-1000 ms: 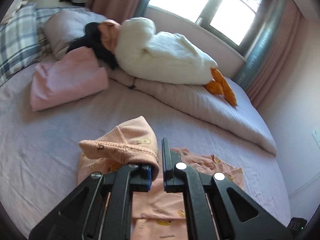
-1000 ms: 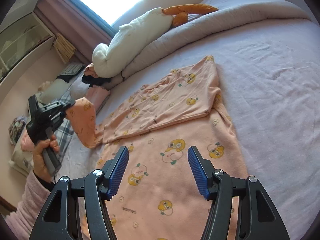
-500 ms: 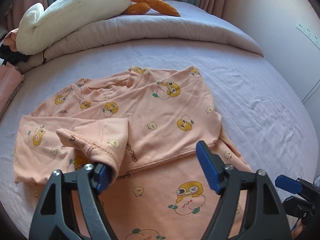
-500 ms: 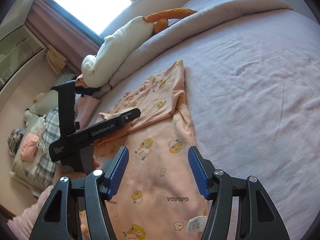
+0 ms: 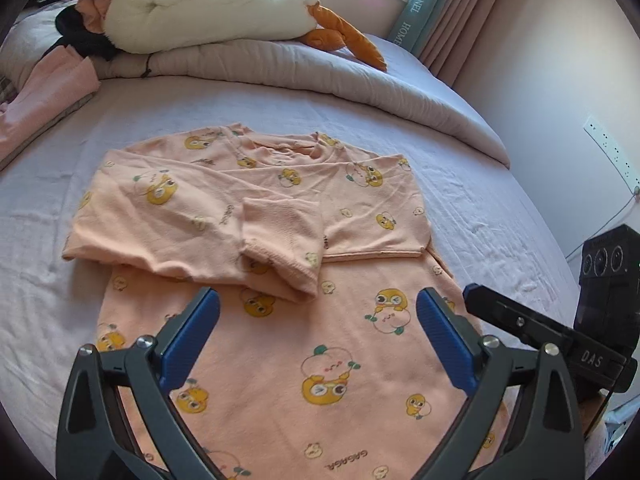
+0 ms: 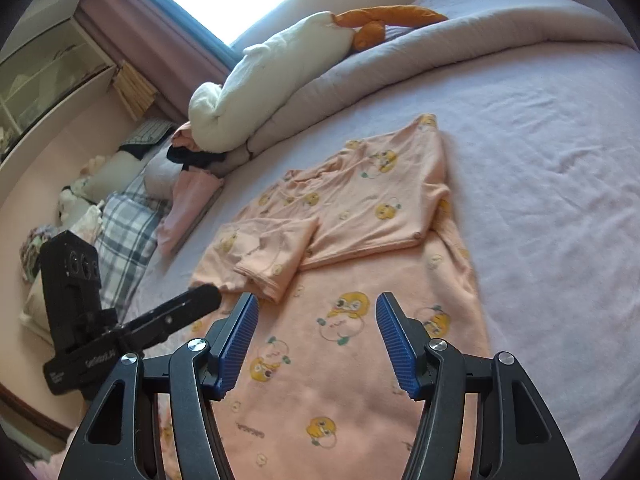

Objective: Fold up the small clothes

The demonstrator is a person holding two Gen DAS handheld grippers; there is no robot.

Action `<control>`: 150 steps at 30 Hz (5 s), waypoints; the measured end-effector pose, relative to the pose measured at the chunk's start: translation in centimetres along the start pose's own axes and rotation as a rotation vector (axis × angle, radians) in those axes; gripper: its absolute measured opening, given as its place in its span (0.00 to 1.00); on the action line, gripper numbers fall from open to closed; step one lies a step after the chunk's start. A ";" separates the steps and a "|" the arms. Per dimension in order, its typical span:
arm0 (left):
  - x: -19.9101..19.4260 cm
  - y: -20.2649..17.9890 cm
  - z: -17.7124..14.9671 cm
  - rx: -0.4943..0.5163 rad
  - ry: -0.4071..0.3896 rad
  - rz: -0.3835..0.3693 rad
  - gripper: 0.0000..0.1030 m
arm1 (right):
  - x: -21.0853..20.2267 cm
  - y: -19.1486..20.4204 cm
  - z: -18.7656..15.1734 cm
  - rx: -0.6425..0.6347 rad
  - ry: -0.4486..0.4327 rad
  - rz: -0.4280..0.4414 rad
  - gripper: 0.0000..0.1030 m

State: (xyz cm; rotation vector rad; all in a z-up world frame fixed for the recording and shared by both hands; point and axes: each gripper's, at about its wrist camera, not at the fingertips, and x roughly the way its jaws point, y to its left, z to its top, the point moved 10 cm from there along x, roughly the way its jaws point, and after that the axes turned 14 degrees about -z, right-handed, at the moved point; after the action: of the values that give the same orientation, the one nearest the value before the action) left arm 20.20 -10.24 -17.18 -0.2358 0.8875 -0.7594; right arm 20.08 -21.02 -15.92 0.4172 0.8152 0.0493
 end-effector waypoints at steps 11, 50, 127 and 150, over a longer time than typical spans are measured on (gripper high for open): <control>-5.1 6.4 -2.0 -0.101 -0.043 0.066 0.96 | 9.3 10.3 1.5 -0.402 0.033 -0.095 0.58; -4.9 10.6 -2.3 -0.173 -0.038 0.080 0.96 | 7.5 -3.2 8.8 -0.022 0.076 -0.225 0.05; -11.5 4.7 -16.5 -0.304 0.070 -0.272 0.80 | -6.7 -7.7 -13.6 0.124 0.338 0.098 0.62; -11.6 4.5 -16.1 -0.436 0.068 -0.433 0.05 | -6.7 -6.4 -12.6 0.087 0.292 0.155 0.08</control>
State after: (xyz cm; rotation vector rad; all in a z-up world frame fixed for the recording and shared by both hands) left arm 5.46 2.80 -22.37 -0.8106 1.0775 -0.9705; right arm 5.75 -23.96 -21.40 0.5630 1.0735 0.2234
